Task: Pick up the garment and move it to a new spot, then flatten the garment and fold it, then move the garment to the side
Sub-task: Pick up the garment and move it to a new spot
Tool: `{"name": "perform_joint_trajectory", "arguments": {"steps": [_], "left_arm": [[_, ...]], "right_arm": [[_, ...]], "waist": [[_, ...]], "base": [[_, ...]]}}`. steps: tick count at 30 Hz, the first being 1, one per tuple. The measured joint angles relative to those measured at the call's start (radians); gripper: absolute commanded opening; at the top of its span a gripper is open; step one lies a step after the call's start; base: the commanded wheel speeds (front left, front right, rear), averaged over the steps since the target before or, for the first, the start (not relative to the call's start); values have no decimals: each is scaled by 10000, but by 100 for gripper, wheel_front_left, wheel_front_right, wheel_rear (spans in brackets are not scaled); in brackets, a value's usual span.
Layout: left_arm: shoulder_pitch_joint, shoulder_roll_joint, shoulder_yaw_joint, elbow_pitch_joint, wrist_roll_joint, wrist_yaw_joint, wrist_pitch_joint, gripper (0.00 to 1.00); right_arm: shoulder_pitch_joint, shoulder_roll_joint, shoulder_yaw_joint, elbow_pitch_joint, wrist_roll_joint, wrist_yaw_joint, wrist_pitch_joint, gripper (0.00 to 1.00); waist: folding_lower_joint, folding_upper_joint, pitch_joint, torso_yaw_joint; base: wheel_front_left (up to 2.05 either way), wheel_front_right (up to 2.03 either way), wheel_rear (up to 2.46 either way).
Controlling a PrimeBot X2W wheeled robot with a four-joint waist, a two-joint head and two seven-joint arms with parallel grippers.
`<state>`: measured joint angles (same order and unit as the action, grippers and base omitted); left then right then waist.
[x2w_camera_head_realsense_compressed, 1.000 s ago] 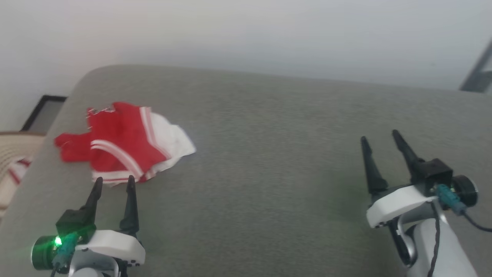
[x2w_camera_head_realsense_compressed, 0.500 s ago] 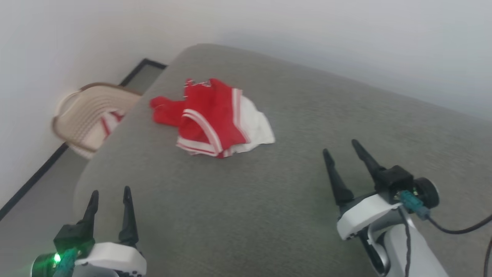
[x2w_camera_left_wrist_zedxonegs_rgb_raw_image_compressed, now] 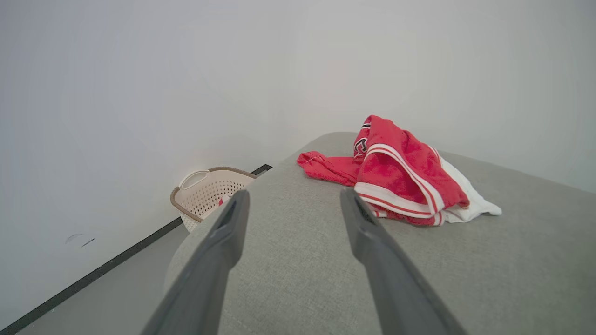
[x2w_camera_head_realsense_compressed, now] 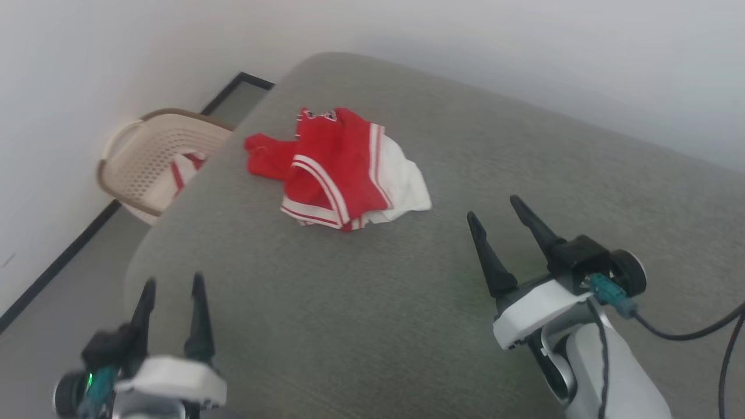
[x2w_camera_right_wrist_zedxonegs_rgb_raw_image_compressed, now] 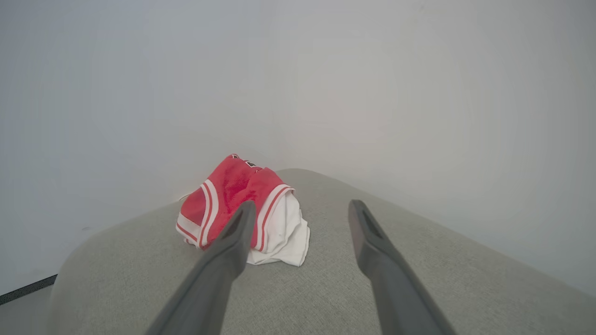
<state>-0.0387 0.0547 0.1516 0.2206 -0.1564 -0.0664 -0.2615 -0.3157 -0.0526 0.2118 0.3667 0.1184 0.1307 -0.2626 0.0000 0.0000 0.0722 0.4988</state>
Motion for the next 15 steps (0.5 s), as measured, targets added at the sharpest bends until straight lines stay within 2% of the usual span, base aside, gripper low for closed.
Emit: {"name": "perform_joint_trajectory", "arguments": {"steps": [4,8,10,12,15], "left_arm": [[-1387,537,-336,725,328,-387,0,100],[-3215,1350,-537,2105,6,-566,0,100],[-4076,1933,-740,2918,-58,-614,90,100],[-4937,2368,-941,3781,-734,-614,738,100],[-5916,3131,-1827,4729,-1755,-629,1749,100]], "right_arm": [[-185,-46,-182,-65,-173,0,0,100],[-291,-196,-431,-130,-284,-2,0,100],[-325,-224,-568,-182,-313,-2,0,100],[-366,-201,-623,-249,-318,-2,0,100],[-451,-174,-742,-341,-318,-2,0,100]], "waist": [[0,0,300,-604],[0,0,754,-1357],[0,0,993,-1752],[0,0,1232,-2144],[0,0,1583,-2715]], "base": [[0,0,0],[0,0,0],[0,0,0],[0,0,0],[0,0,0]]}}
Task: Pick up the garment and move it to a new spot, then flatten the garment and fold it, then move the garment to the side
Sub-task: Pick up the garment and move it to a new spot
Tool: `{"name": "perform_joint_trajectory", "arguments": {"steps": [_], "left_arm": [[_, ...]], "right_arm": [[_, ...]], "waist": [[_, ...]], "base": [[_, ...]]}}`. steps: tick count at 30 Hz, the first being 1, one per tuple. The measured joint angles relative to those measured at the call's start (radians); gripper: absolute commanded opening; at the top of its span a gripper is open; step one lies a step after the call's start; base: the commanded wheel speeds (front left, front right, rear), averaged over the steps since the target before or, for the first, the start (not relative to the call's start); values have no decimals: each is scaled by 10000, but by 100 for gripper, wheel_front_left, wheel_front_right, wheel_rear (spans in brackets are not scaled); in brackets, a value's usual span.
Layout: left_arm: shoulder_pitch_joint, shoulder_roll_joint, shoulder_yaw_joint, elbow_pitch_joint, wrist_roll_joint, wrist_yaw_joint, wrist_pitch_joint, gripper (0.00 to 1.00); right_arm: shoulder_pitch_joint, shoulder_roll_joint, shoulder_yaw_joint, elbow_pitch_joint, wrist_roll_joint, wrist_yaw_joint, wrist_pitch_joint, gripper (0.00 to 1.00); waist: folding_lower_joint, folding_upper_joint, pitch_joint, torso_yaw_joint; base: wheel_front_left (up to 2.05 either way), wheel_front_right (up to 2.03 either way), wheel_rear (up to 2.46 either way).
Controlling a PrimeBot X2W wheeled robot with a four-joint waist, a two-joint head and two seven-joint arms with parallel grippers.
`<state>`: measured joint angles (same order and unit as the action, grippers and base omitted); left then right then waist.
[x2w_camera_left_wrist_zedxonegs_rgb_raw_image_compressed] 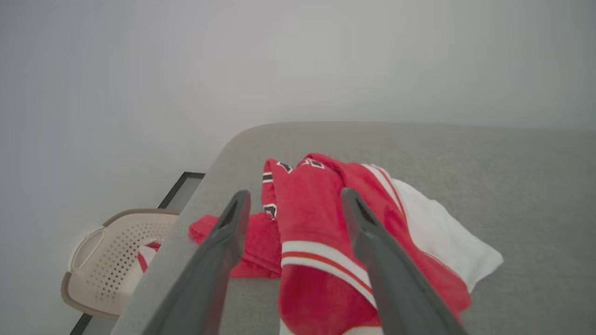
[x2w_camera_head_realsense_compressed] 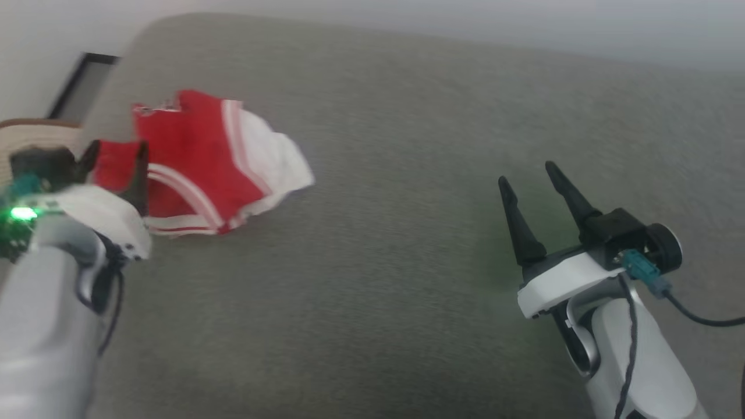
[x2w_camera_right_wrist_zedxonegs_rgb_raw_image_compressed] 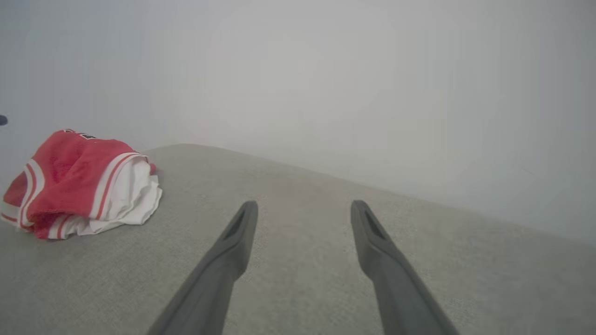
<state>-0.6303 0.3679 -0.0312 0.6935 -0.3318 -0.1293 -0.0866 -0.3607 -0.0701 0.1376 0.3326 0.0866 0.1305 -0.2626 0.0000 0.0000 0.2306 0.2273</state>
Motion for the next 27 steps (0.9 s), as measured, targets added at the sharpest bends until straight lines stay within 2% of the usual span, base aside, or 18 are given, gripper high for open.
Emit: {"name": "perform_joint_trajectory", "arguments": {"steps": [7,8,11,18,19,20,21,22,23,27], "left_arm": [[-817,1292,-1739,1051,-3308,0,3340,100],[-817,1292,-1739,1051,-3308,0,3340,100],[-948,1848,-2291,1070,-4172,0,4261,100],[-1292,2477,-2982,1254,-5823,2,6128,100],[-1320,2558,-3051,1252,-5969,2,6222,95],[-1334,2640,-3093,1264,-6077,2,6251,82],[-1339,2717,-3147,1279,-6167,2,6253,45],[-1342,2786,-3231,1233,-6224,2,6220,31],[-1343,2828,-3275,1233,-6324,2,6096,0],[-1430,2918,-3708,1208,-6387,17,5292,0]], "right_arm": [[-207,123,-96,-136,17,2,0,100],[-207,123,-96,-136,17,2,0,100],[-310,125,-107,-209,35,0,0,100],[-600,165,-42,-334,33,2,0,100],[-650,169,-25,-343,35,2,0,100],[-681,173,-8,-353,52,2,0,100],[-707,173,4,-357,82,2,0,100],[-728,173,4,-364,109,2,0,100],[-748,171,-10,-378,123,2,0,100],[-747,174,-40,-410,270,2,0,100]], "waist": [[0,0,722,-1160],[0,0,722,-1160],[0,0,1014,-1518],[0,1,1694,-2049],[0,0,1771,-2118],[-1,1,1833,-2182],[0,1,1878,-2246],[0,1,1911,-2306],[0,1,1931,-2351],[0,0,1744,-2422]], "base": [[0,0,0],[0,0,0],[0,0,0],[0,0,0],[0,0,0],[0,0,0],[0,0,0],[0,0,0],[0,0,0],[0,0,0]]}}
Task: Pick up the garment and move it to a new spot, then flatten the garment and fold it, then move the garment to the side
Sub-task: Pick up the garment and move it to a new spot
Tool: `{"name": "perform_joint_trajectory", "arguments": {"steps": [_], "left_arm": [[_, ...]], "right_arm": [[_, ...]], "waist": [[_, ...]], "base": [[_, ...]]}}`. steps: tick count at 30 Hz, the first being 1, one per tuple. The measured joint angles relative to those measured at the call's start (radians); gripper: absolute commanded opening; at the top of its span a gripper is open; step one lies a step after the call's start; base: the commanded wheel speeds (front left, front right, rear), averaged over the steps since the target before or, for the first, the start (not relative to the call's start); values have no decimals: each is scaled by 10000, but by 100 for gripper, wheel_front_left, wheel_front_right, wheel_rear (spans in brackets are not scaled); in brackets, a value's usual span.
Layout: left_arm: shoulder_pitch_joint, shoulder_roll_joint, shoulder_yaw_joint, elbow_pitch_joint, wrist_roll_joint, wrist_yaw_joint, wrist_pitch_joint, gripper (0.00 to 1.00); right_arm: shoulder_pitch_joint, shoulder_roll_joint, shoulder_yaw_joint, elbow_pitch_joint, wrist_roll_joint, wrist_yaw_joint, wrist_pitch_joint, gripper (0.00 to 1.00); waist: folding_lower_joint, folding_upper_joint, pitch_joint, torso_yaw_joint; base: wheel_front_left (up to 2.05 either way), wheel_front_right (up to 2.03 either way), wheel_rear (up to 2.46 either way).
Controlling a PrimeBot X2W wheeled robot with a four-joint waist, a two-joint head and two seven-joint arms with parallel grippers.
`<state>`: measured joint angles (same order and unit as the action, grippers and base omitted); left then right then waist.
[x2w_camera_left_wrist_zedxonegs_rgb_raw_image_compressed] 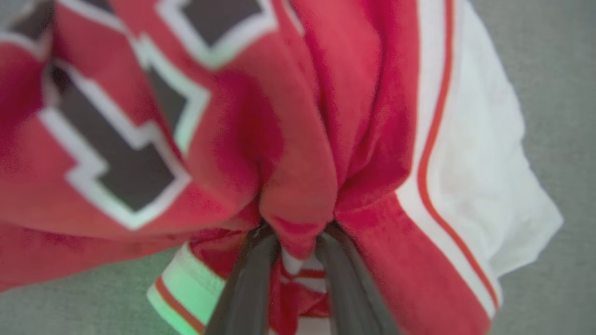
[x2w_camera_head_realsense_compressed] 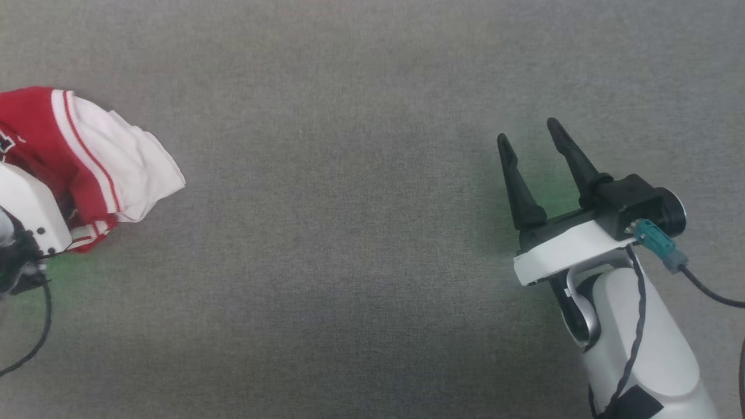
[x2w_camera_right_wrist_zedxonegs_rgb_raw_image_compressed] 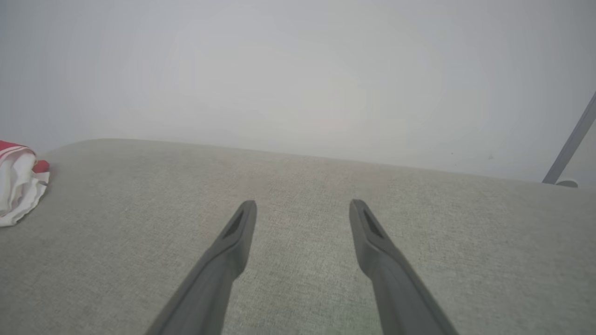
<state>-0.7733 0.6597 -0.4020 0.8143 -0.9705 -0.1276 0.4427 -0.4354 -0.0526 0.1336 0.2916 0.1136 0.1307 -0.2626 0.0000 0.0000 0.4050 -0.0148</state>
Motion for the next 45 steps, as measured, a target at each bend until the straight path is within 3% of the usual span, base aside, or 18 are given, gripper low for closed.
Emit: {"name": "perform_joint_trajectory", "arguments": {"steps": [6,10,20,25,30,36,43,44,45], "left_arm": [[-360,-313,-245,-821,-416,-15,-731,0],[-669,-221,-322,-1839,-771,-13,-878,0],[-1227,-1060,-1530,-4777,-1168,-15,125,0],[-1723,-1824,-2372,-5039,-871,-4,798,0],[-2123,-2343,-3158,-4194,-602,-4,1394,0],[-2657,-2017,-4238,-2529,67,-38,2033,0],[-3678,-943,-6393,-3035,614,-98,2226,0],[-3805,-832,-6656,-3085,646,-117,2130,6],[-3893,-746,-6859,-3104,644,-127,1994,19]], "right_arm": [[221,10,-282,4,314,0,0,100],[361,21,-453,-88,621,0,0,100],[813,2,-1001,-351,1505,-2,0,100],[837,8,-1208,-466,2015,-2,0,100],[794,-2,-1216,-523,2660,-2,0,100],[716,-2,-892,-523,3486,-2,0,100],[876,6,-932,-600,3887,-2,0,100],[895,6,-926,-604,3898,-2,0,100],[918,0,-907,-604,3898,-2,0,100]], "waist": [[1,0,-656,-96],[0,0,-999,-387],[0,0,-1093,-1799],[1,0,-780,-2683],[0,0,-295,-3584],[1,0,365,-4828],[0,1,937,-5582],[0,1,989,-5618],[0,1,1026,-5641]], "base": [[0,0,0],[0,0,0],[0,0,0],[0,0,0],[0,0,0],[0,0,0],[0,0,0],[0,0,0],[0,0,0]]}}
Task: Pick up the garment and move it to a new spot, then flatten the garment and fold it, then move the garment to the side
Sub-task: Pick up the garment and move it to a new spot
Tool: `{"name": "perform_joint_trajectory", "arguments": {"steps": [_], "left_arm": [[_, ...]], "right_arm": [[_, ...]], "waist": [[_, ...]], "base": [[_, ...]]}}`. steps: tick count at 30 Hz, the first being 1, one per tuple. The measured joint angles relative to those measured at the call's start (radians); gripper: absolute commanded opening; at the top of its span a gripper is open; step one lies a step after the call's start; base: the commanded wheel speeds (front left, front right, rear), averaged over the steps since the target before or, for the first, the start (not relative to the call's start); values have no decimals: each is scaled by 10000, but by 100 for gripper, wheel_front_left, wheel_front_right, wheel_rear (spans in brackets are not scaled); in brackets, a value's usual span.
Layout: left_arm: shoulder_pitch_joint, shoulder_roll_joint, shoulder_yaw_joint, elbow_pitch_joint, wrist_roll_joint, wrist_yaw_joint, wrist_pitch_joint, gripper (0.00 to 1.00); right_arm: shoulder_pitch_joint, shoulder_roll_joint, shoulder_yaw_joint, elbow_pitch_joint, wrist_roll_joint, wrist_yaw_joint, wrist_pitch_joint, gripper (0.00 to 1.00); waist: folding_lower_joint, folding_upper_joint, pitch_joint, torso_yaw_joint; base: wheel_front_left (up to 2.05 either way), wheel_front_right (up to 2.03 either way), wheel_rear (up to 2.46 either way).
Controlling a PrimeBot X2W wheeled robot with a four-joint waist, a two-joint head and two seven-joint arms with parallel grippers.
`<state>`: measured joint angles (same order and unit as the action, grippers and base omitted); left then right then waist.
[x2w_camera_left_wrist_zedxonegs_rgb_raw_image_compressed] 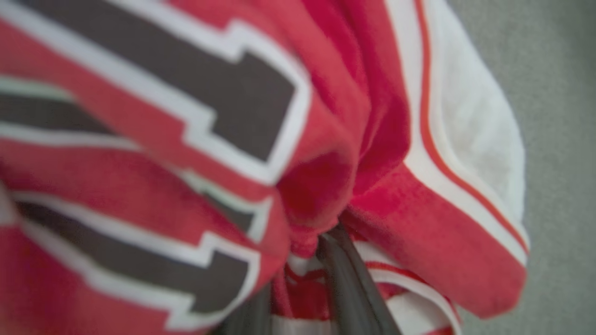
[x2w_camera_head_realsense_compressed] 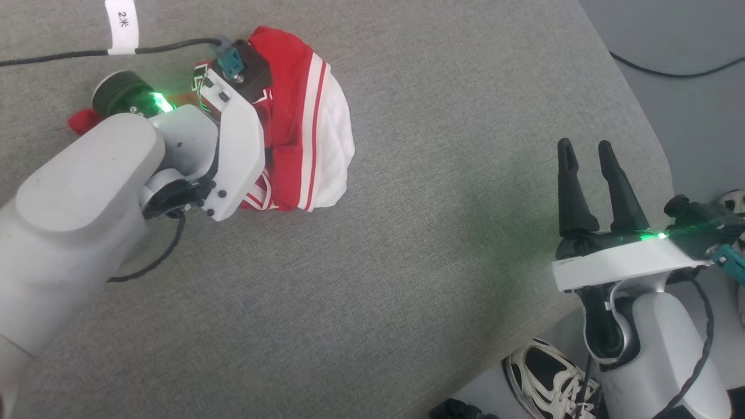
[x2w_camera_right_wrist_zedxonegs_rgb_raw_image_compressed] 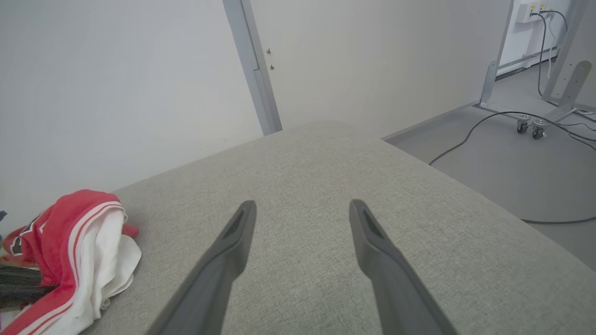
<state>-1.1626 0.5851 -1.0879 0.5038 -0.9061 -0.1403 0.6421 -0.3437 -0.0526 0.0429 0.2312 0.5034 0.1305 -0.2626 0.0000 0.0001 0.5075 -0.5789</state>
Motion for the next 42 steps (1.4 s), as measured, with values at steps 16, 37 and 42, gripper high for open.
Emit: {"name": "perform_joint_trajectory", "arguments": {"steps": [16,37,42], "left_arm": [[355,-700,-127,1162,-1507,82,-4188,100],[4490,-1394,1996,1891,-2591,105,-9012,100],[5817,-1597,4245,1327,-1141,299,-9035,100]], "right_arm": [[-256,21,-330,36,-2034,2,-8,100],[721,-378,-1864,345,-4174,2,-10,100],[1065,-732,-2224,313,-4195,2,-10,100]], "waist": [[0,-1,-1010,1723],[0,-1,-2867,5589],[0,-1,-3124,6359]], "base": [[0,0,0],[0,0,0],[0,0,0]]}}
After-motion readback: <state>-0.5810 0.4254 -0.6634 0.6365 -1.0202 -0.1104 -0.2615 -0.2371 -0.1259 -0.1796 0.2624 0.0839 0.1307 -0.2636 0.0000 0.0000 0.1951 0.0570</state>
